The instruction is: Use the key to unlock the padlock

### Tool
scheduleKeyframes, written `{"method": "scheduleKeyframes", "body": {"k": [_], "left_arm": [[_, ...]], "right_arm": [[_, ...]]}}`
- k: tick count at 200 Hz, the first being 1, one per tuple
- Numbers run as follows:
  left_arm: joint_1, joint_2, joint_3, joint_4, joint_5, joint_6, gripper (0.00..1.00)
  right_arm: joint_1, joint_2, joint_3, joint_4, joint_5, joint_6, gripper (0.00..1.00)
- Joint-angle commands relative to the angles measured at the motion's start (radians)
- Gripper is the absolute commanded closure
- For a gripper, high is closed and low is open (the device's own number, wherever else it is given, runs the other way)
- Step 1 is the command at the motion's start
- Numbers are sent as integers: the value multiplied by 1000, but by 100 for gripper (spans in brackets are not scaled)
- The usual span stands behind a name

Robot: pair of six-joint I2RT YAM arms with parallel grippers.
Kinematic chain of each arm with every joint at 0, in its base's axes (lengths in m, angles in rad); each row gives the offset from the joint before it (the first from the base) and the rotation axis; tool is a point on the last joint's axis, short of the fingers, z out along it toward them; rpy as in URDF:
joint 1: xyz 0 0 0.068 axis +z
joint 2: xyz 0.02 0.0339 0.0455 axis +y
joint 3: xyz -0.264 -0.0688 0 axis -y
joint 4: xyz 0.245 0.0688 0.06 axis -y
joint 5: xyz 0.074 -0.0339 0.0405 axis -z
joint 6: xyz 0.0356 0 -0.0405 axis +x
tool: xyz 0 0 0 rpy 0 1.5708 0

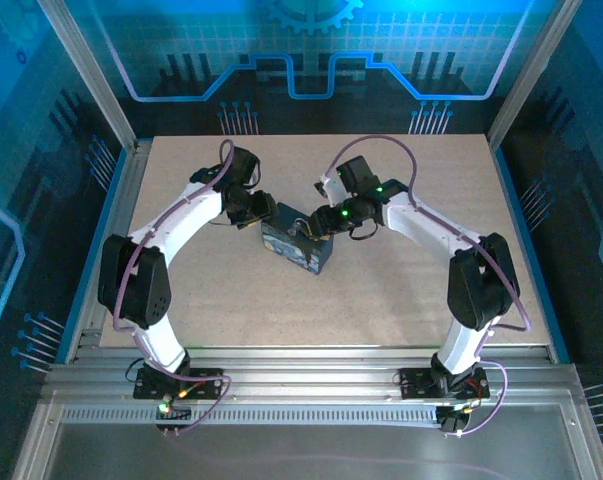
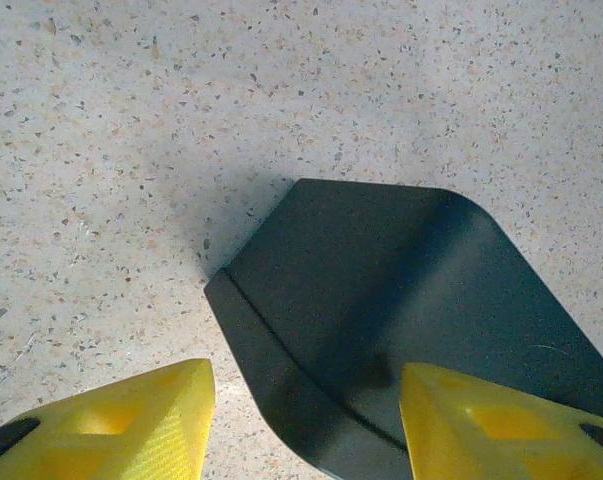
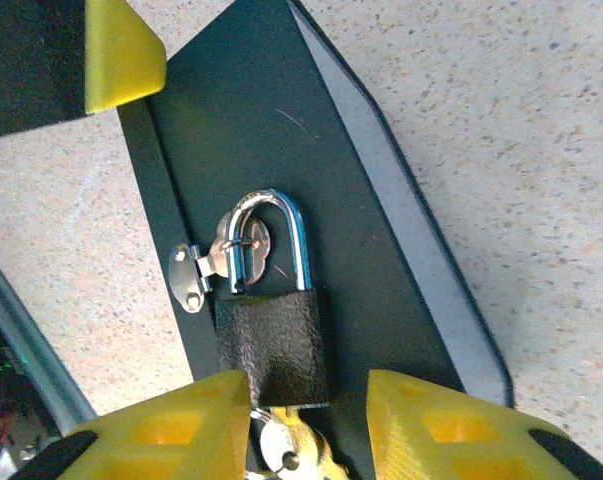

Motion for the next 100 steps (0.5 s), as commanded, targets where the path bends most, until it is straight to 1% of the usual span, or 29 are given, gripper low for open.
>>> {"method": "scheduleKeyframes", "body": {"k": [1,13,22,26,32,51,78,100], "left_arm": [[4,-11,43,-19,-19,12,47],[4,-17,48,-24,-19,15,47],[5,-22,50,-27,-19,17,47],[5,-23,50,-29,-19,16,47],[7,-27,51,-29,-18,15,47],[17,-33,50,-34,-16,14,47],[40,-49,32,-33,-10,7,47],[55,-65,12,-27,-5,2,47]], "right_arm": [[23,-65,48,-49,70,-84,62],[46,-75,55,-55,103,-120,60],[67,-78,61,-61,141,-150,57],[75,-79,64,-63,159,-167,54],[89,-79,65,-67,186,-190,52],[133,-69,72,-77,270,-260,51],[173,-38,99,-99,385,-317,49],[198,-12,118,-103,449,-354,48]]}}
